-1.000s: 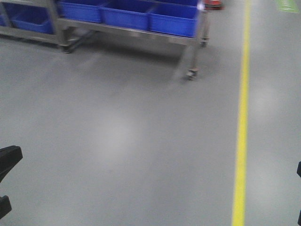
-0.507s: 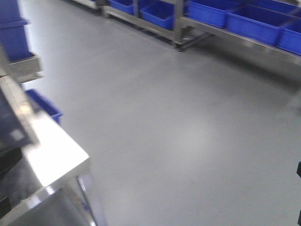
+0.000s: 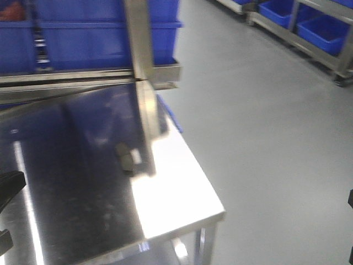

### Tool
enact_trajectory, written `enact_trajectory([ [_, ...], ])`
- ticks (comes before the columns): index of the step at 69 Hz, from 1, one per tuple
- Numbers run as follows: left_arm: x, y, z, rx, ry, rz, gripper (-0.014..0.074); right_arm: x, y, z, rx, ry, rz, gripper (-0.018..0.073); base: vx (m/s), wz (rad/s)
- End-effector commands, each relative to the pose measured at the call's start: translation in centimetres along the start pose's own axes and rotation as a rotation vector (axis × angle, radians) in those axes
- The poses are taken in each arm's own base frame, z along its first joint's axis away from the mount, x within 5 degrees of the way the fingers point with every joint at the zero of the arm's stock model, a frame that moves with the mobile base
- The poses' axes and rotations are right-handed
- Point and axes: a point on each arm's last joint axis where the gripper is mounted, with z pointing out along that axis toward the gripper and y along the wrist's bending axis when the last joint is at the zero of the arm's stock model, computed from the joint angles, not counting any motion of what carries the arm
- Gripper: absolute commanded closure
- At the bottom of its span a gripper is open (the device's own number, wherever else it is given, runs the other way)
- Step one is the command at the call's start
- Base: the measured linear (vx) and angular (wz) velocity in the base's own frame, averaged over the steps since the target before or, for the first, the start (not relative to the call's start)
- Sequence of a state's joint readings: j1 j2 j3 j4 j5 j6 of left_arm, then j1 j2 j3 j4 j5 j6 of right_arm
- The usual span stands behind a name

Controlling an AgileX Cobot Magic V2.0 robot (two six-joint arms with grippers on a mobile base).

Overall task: Move and align brake pads A on conveyor
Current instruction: 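Turn toward the stainless steel table beneath the blue bins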

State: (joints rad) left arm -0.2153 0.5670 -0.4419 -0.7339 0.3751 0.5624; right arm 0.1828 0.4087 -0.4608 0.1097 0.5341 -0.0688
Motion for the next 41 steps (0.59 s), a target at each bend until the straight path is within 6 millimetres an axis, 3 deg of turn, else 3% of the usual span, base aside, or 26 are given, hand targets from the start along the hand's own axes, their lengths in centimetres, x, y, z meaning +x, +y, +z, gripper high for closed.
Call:
enact_trajectory([
  [1,-1.19,-0.05,-0.17,-0.01,-0.062,-0.009,0.0603,-1.43,-0.04,-0.28,0.007,-0.091,-0.001,0.0566,0.15,0.77],
  [18,-1.19,-0.05,-0.17,-0.01,-0.062,-0.009,0.0603,-1.43,-0.04,-0.28,0.007,-0.091,-0.001,0.0566,0.13,0.64],
  [41,-1.19,-0.05,-0.17,-0.01,-0.062,-0.009,0.0603,-1.43,-0.04,-0.28,0.007,-0.091,-0.001,0.0565,0.1,0.43],
])
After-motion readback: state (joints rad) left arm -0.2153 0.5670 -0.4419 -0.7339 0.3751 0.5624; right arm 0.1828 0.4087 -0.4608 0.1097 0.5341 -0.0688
